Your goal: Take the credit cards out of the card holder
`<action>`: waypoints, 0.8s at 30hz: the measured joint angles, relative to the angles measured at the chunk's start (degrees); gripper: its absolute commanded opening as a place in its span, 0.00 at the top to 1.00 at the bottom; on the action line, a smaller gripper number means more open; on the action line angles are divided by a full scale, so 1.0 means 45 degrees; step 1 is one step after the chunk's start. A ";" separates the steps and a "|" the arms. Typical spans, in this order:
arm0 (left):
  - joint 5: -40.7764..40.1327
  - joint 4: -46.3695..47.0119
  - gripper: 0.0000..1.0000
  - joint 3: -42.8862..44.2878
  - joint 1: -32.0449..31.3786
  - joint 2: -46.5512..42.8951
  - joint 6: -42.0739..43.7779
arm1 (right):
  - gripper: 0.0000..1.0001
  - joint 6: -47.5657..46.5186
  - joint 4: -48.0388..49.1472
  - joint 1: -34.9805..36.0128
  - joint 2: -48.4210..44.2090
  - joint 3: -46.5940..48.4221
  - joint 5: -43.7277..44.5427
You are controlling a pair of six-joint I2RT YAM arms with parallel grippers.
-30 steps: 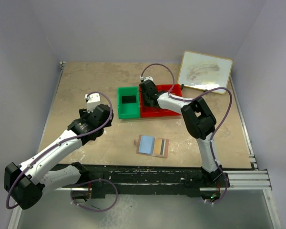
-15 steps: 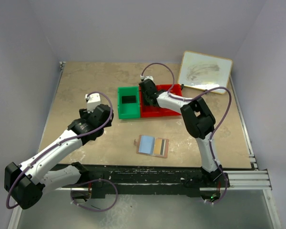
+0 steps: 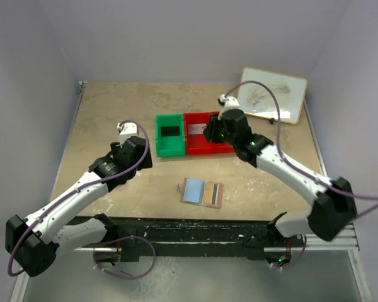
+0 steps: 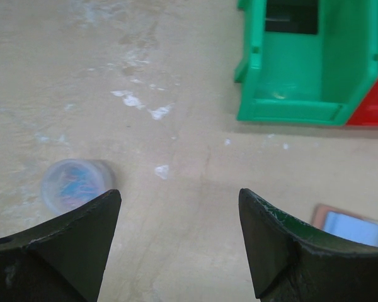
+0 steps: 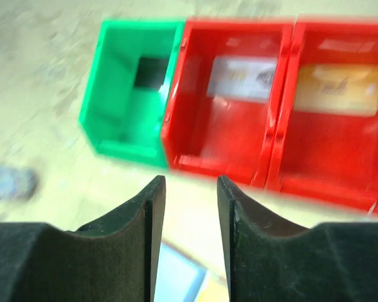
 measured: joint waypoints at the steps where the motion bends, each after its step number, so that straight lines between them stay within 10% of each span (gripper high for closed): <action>1: 0.0437 0.0223 0.26 -0.0010 -0.0005 -0.0024 0.0044 | 0.53 0.0359 0.0335 0.0000 -0.0942 -0.0913 -0.0364; 11: 0.5377 0.3152 0.26 0.1248 -0.1073 0.3711 0.0549 | 0.50 0.4838 0.1263 0.1355 -0.7096 -0.9428 -0.3599; 24: 0.6159 0.3997 0.28 0.3279 -0.3512 0.7762 0.1384 | 0.52 0.5731 0.1506 0.1817 -0.7237 -1.0812 -0.6101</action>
